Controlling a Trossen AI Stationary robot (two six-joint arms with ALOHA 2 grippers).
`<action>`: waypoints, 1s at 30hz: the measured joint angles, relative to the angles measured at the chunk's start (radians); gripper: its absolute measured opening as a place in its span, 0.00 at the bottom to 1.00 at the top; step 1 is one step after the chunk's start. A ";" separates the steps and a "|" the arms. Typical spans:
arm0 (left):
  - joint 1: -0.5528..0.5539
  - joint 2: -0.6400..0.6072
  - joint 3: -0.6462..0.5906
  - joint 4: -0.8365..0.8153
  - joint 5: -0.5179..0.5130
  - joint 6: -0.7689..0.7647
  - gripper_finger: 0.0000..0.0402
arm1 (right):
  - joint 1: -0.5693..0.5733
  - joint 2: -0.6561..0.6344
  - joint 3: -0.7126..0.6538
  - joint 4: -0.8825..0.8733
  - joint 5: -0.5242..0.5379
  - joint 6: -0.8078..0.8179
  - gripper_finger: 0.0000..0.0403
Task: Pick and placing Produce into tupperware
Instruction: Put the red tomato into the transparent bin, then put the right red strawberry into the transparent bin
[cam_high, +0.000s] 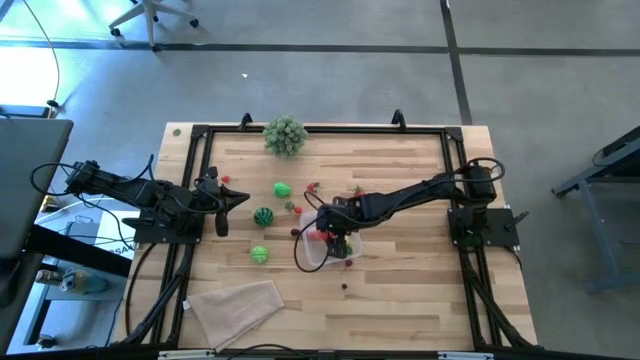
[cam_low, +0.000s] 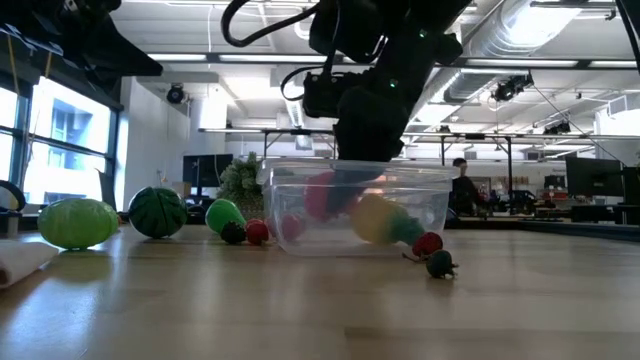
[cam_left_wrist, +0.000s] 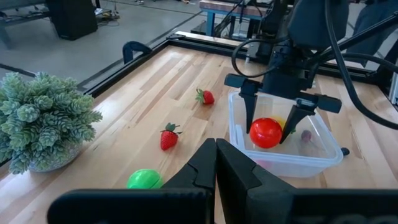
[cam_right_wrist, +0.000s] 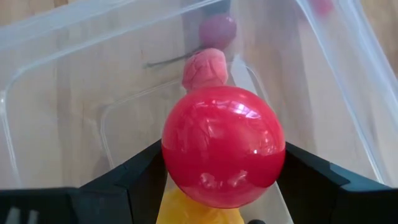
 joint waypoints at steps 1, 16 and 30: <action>0.000 0.000 0.000 0.000 0.000 0.000 0.00 | 0.000 0.000 0.000 0.001 0.000 -0.004 0.63; 0.000 0.000 0.000 0.000 0.000 0.000 0.00 | 0.000 0.000 0.000 0.019 -0.011 -0.029 0.70; 0.000 0.000 0.000 0.000 0.000 0.000 0.00 | 0.015 -0.047 -0.002 0.028 0.050 -0.031 0.70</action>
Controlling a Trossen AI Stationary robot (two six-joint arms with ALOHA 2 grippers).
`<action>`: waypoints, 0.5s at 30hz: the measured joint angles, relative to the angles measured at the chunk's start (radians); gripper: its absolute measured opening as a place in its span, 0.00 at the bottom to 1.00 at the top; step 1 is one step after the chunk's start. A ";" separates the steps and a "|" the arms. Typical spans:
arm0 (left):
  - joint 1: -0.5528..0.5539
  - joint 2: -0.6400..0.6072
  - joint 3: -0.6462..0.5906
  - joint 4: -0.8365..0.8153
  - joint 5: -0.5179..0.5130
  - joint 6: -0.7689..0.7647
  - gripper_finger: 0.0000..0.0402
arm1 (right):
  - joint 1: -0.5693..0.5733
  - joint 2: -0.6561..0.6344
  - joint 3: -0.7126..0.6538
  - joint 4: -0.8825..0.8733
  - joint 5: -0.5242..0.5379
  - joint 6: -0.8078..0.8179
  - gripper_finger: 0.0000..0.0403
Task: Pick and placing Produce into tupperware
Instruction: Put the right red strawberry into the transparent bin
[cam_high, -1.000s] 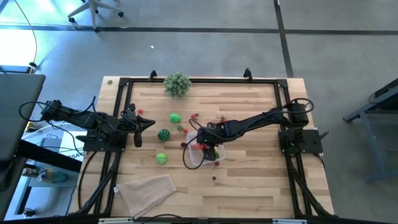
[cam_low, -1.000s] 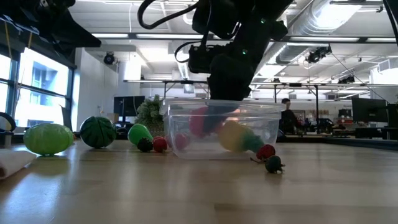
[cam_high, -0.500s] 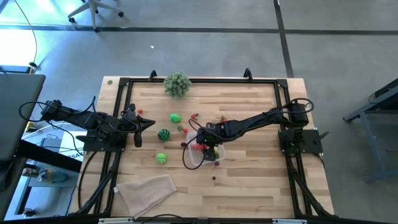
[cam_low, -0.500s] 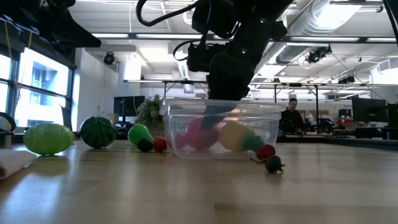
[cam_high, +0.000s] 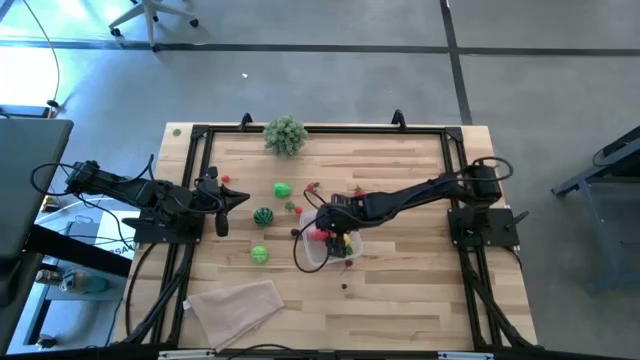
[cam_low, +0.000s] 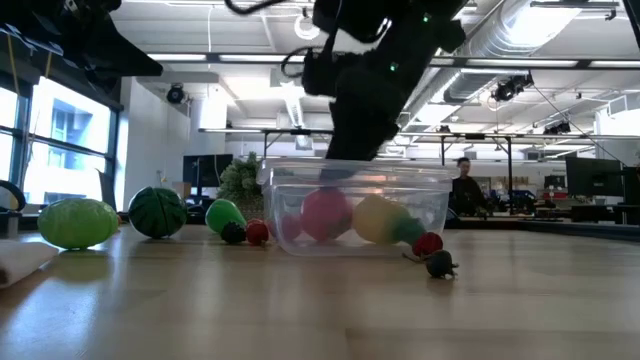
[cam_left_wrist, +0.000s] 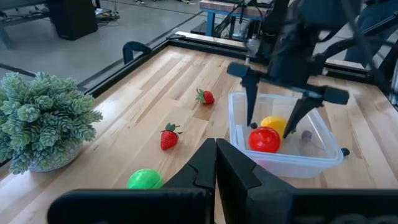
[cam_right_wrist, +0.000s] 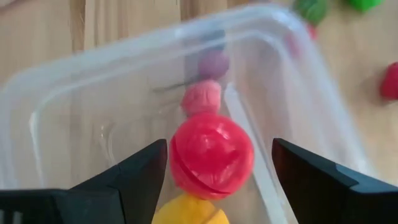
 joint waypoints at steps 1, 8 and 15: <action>0.000 0.000 0.000 0.000 0.000 0.000 0.00 | 0.006 -0.010 0.000 -0.005 0.017 -0.001 0.70; 0.000 0.000 0.000 0.000 0.000 0.000 0.00 | 0.054 -0.096 0.000 -0.080 0.179 -0.002 0.70; 0.000 0.000 0.000 0.000 0.000 0.000 0.00 | 0.104 -0.226 -0.017 -0.170 0.393 0.074 0.70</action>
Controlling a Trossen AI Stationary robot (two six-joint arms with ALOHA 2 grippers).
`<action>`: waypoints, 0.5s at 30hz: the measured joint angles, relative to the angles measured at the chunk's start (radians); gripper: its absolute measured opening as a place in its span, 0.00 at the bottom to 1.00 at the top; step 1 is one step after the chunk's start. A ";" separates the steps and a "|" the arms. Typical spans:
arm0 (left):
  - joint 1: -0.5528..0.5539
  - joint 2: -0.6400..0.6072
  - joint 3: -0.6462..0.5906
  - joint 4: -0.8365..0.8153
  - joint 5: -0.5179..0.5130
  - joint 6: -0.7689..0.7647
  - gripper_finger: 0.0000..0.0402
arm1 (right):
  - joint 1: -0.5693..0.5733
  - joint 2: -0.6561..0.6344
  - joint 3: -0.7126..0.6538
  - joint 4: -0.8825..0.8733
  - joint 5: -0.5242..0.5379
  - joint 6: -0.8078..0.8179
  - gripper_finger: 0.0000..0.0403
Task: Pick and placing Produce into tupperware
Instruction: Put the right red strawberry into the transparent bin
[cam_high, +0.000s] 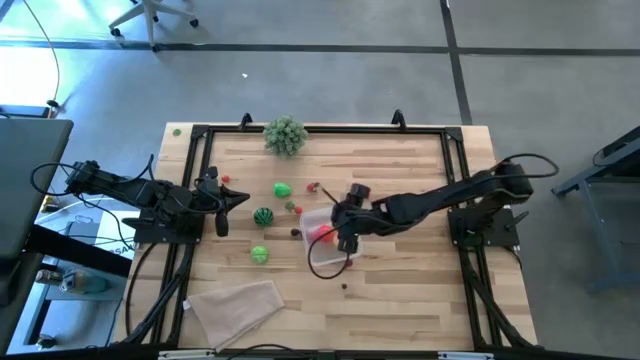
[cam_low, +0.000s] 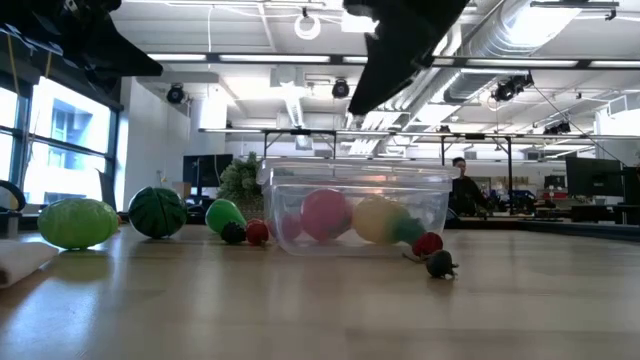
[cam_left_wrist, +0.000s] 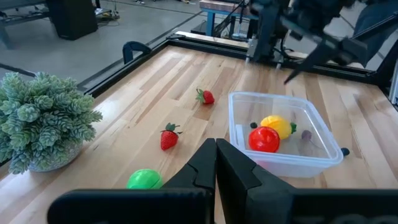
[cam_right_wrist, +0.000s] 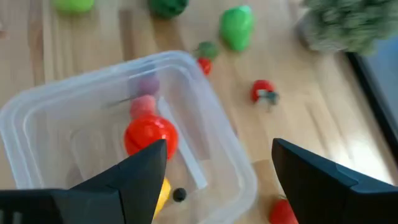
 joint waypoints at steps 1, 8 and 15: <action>0.000 0.000 0.000 0.000 0.000 0.000 0.00 | 0.001 -0.023 -0.016 0.001 0.013 0.009 0.70; 0.000 0.000 0.000 0.000 0.000 0.000 0.00 | -0.016 -0.207 -0.338 0.285 0.064 0.046 0.70; 0.000 0.000 0.000 -0.001 0.000 0.000 0.00 | -0.050 -0.358 -0.762 0.759 0.111 0.197 0.70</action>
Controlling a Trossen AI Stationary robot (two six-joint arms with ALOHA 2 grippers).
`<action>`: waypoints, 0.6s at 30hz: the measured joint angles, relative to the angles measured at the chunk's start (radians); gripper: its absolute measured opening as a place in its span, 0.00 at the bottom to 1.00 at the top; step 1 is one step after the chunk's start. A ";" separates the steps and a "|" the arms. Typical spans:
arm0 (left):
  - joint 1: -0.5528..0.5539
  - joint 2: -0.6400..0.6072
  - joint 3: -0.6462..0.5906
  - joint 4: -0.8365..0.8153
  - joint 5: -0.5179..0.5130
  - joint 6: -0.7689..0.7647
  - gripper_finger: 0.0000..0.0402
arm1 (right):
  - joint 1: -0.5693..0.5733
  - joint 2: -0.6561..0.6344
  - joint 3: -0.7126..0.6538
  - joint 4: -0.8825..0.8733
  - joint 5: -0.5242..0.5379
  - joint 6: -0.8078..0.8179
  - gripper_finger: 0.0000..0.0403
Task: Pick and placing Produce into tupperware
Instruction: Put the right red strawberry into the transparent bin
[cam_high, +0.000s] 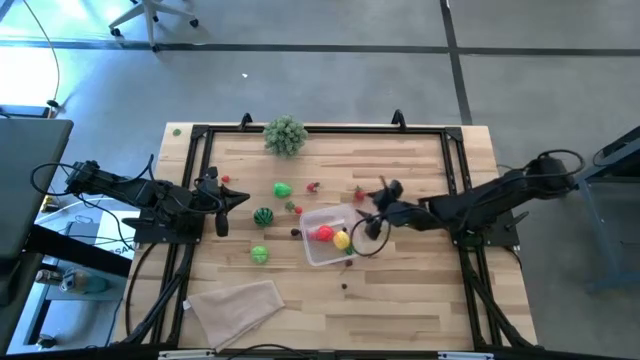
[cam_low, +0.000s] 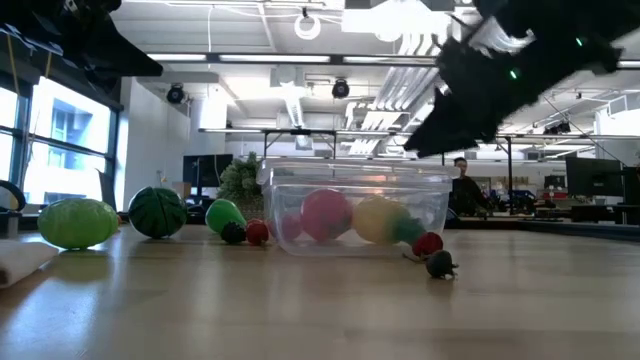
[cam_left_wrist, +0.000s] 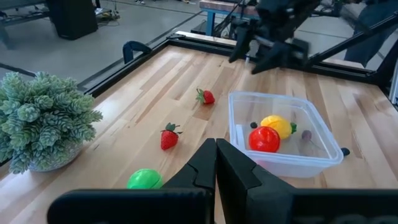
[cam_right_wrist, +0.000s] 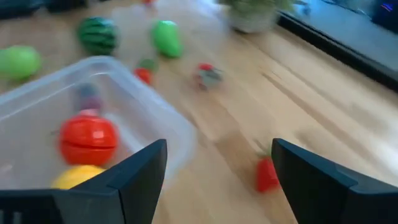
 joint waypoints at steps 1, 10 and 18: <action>0.000 0.000 0.000 0.001 0.000 0.000 0.00 | -0.003 -0.007 -0.036 0.023 0.022 0.045 0.70; 0.000 0.000 0.000 0.001 0.000 0.000 0.00 | -0.068 0.086 -0.073 0.044 0.110 0.113 0.70; 0.000 0.000 0.000 0.001 0.000 0.000 0.00 | -0.178 0.218 -0.057 0.115 -0.038 0.036 0.70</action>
